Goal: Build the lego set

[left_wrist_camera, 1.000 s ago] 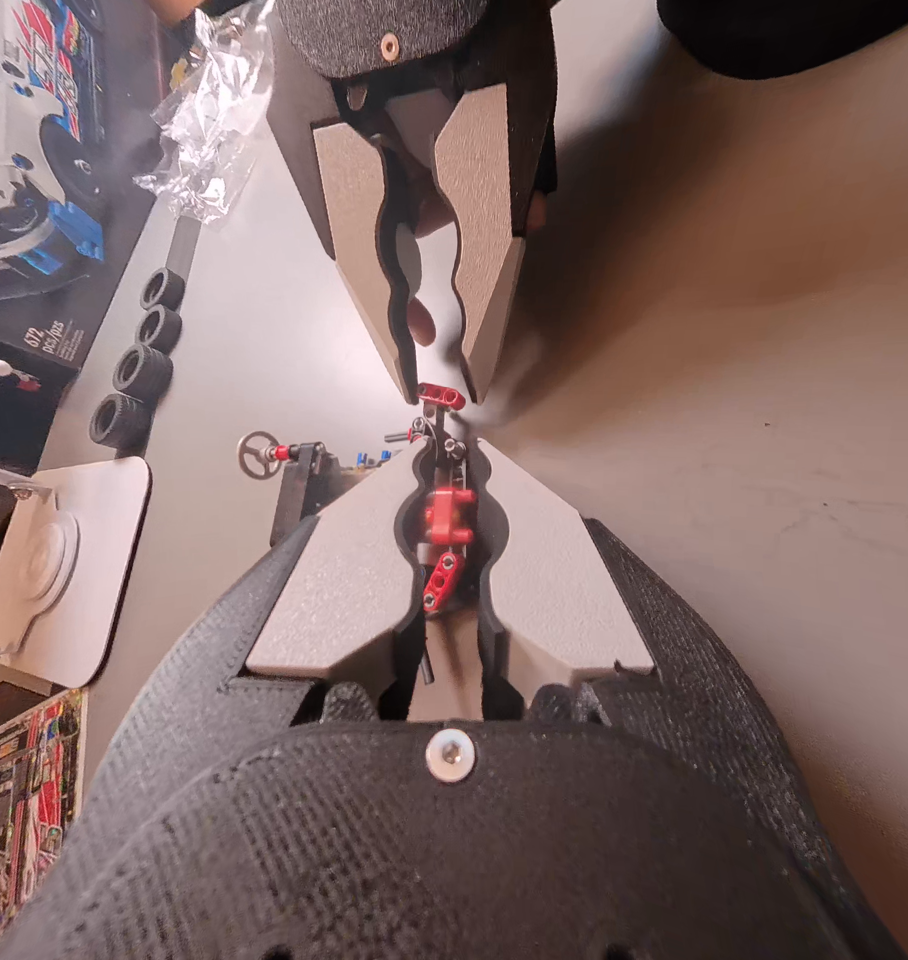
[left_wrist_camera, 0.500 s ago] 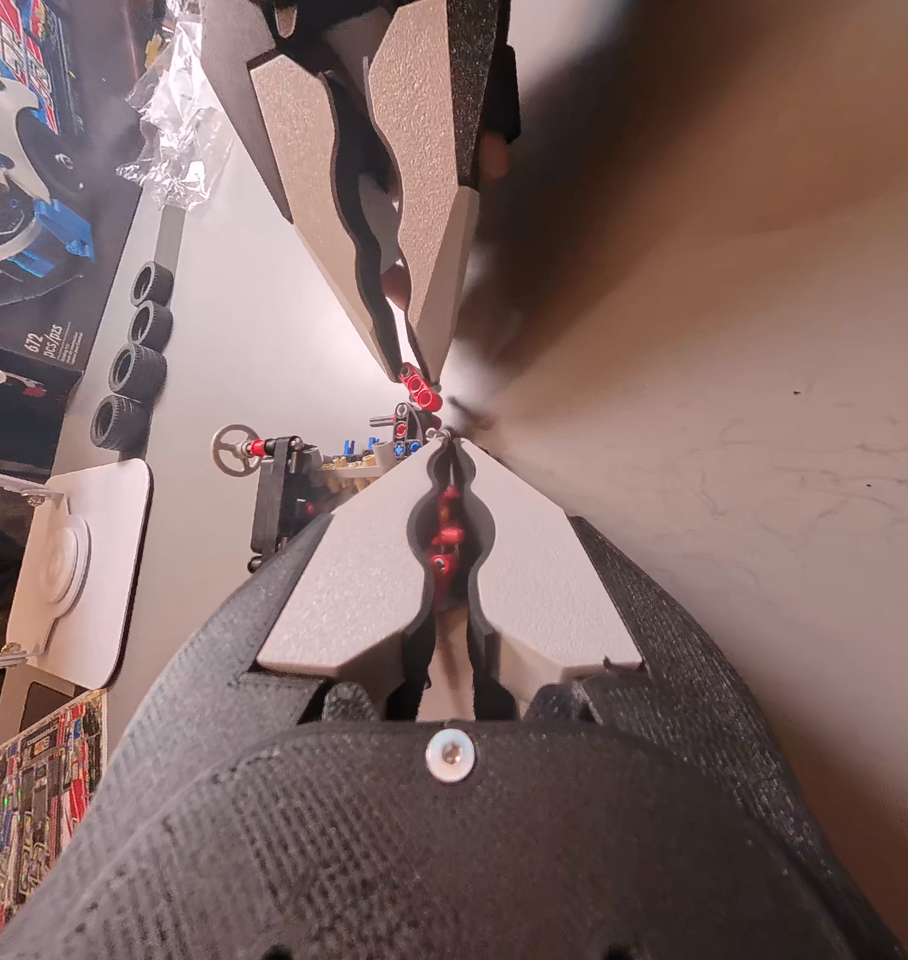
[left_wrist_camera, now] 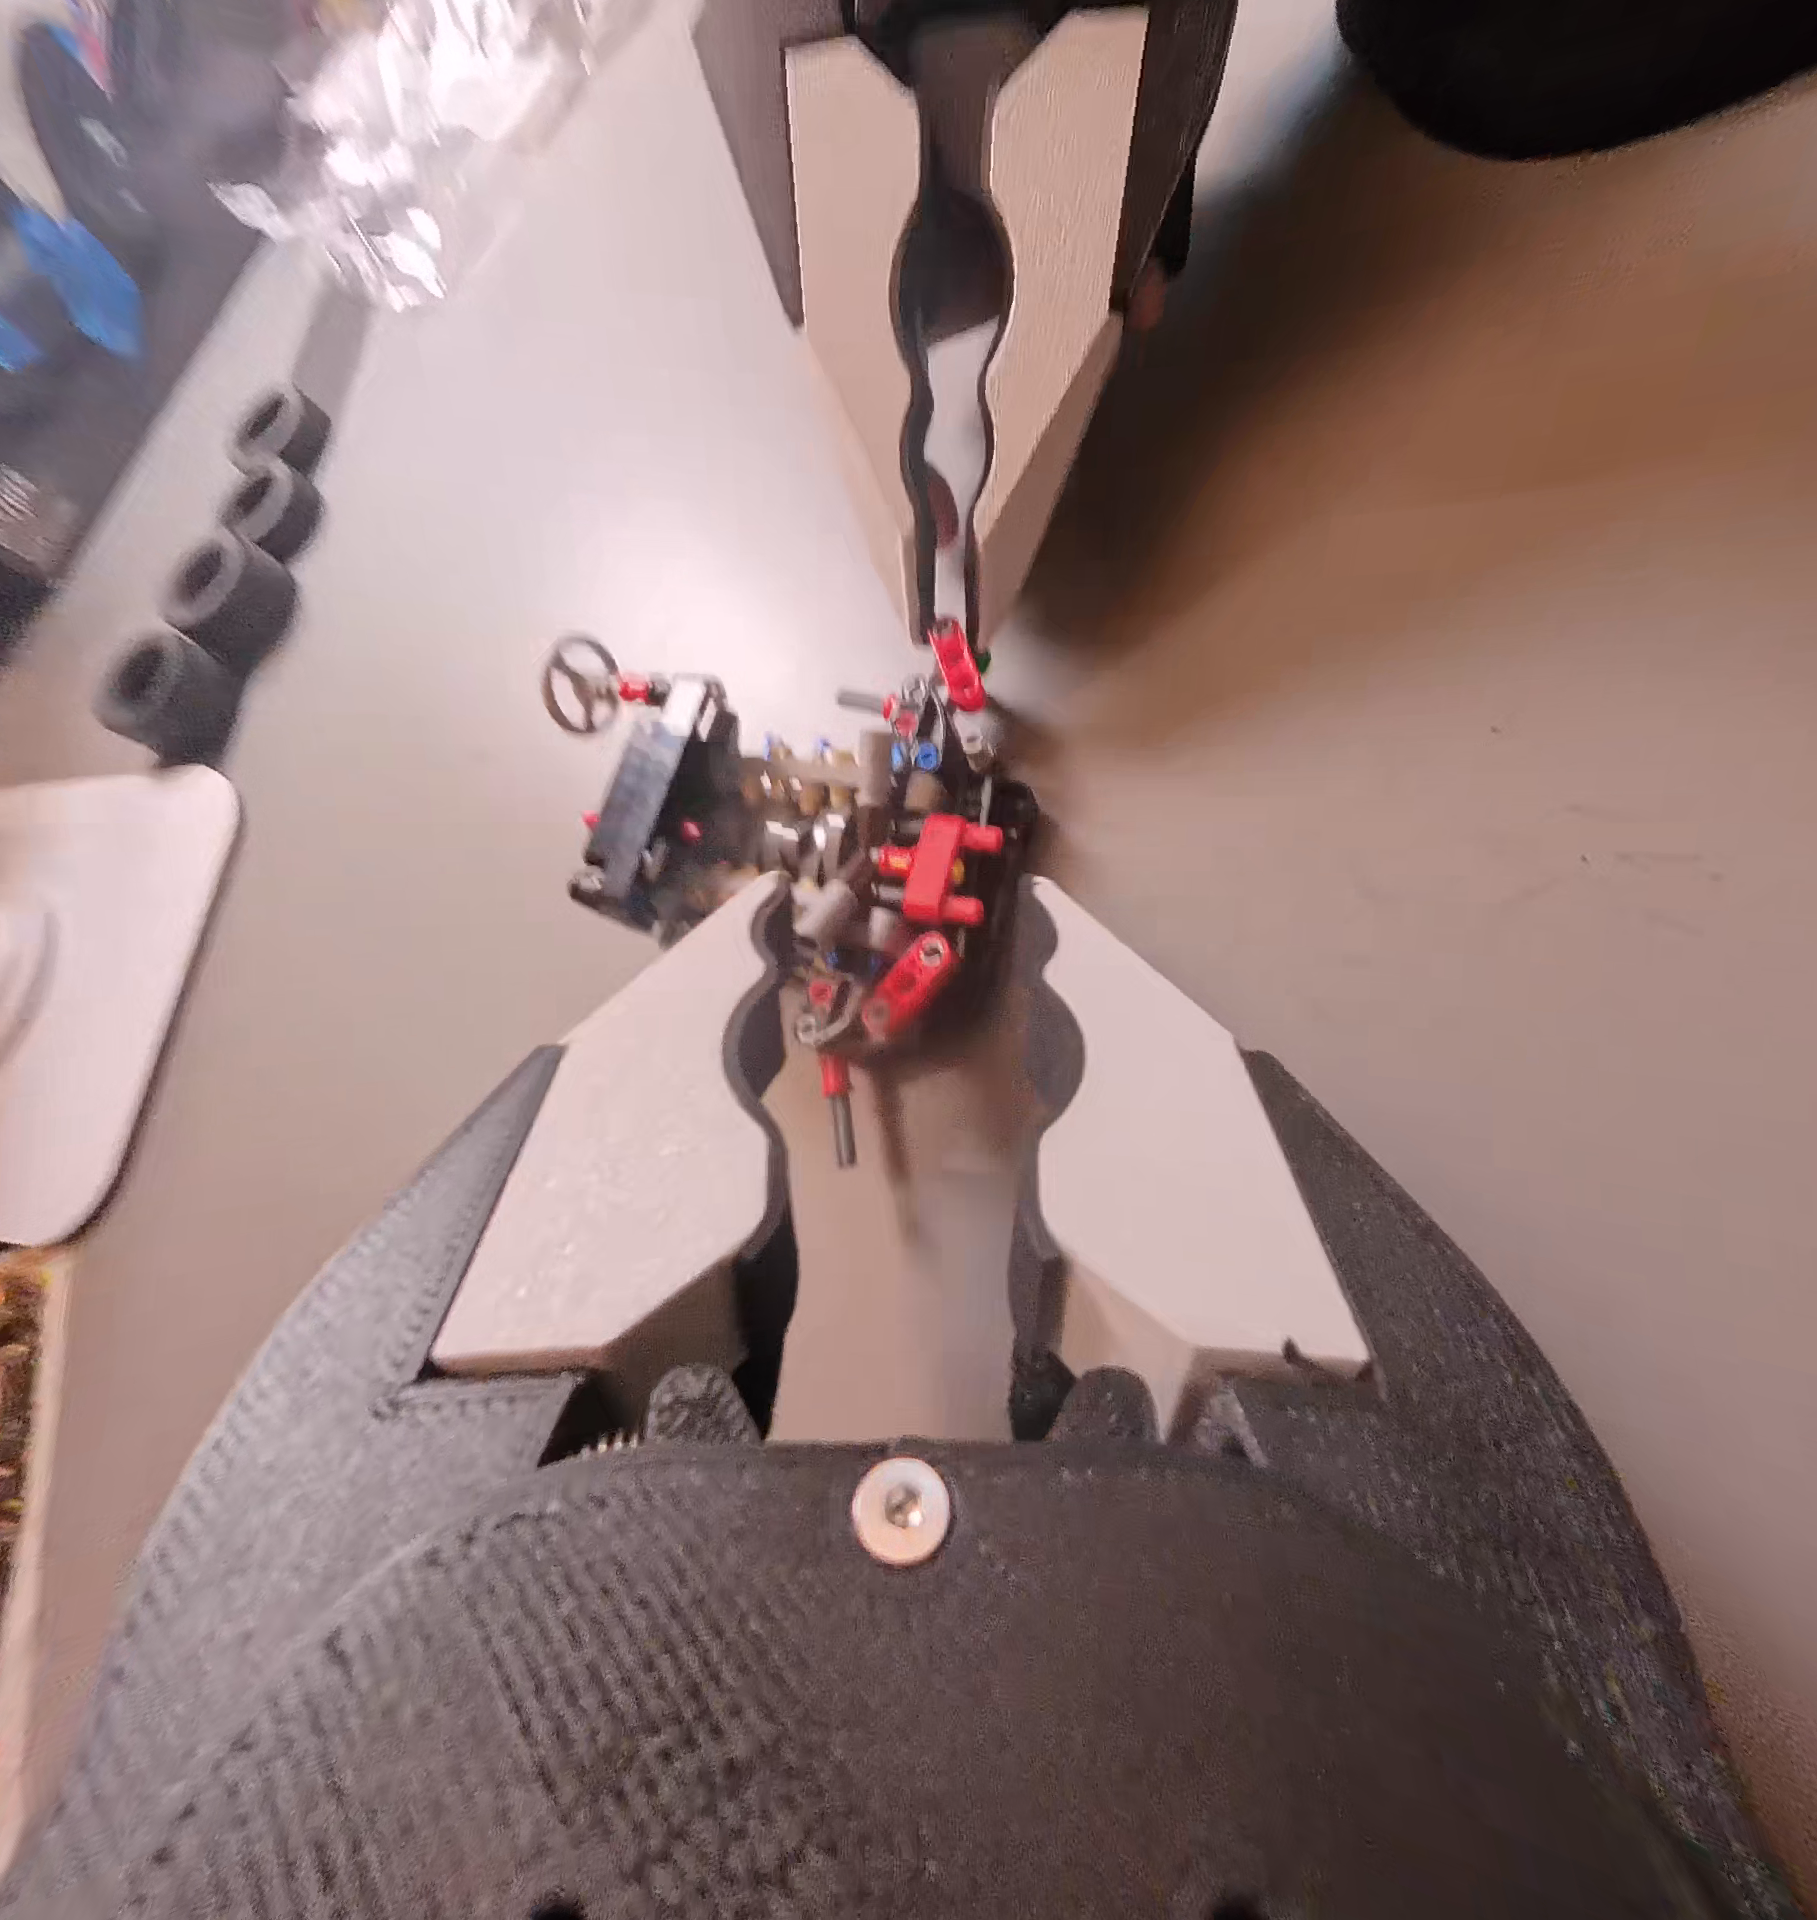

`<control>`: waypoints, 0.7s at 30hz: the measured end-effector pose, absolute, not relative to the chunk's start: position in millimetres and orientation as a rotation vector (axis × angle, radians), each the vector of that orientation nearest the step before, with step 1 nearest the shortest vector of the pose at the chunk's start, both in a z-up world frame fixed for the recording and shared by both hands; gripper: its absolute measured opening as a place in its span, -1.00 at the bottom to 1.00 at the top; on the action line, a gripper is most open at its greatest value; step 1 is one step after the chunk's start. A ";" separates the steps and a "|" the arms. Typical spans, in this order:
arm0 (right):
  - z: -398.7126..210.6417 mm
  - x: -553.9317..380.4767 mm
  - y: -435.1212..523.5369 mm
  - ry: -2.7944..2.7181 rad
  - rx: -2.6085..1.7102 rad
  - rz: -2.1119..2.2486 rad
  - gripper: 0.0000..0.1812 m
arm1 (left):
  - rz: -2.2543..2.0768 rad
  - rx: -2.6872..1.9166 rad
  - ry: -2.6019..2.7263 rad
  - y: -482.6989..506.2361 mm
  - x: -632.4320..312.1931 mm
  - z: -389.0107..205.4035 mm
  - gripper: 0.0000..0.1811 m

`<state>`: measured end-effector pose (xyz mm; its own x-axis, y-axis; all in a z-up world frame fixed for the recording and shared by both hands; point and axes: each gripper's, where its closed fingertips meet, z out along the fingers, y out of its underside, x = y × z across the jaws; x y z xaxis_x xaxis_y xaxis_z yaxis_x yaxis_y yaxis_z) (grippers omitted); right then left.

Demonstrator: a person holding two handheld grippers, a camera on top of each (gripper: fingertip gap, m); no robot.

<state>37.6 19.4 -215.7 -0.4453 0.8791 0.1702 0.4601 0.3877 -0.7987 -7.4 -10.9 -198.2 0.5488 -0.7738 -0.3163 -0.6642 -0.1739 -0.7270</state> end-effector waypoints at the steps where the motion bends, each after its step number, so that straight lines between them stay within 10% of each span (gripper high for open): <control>1: -215.6 38.1 18.8 -2.058 -1.143 0.912 -0.92 | -0.179 -1.938 1.171 -13.2 -11.5 -204.4 -0.45; 21: -210.6 45.7 -10.0 -1.942 -1.180 0.945 -0.92 | -0.012 -1.978 1.146 -7.9 -5.4 -220.5 -0.54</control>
<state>45.7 -10.0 -210.6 -0.3690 0.9138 0.1694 0.4306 0.3296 -0.8402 -5.4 -7.9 -220.5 0.5841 -0.7222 -0.3705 -0.7140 -0.2401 -0.6577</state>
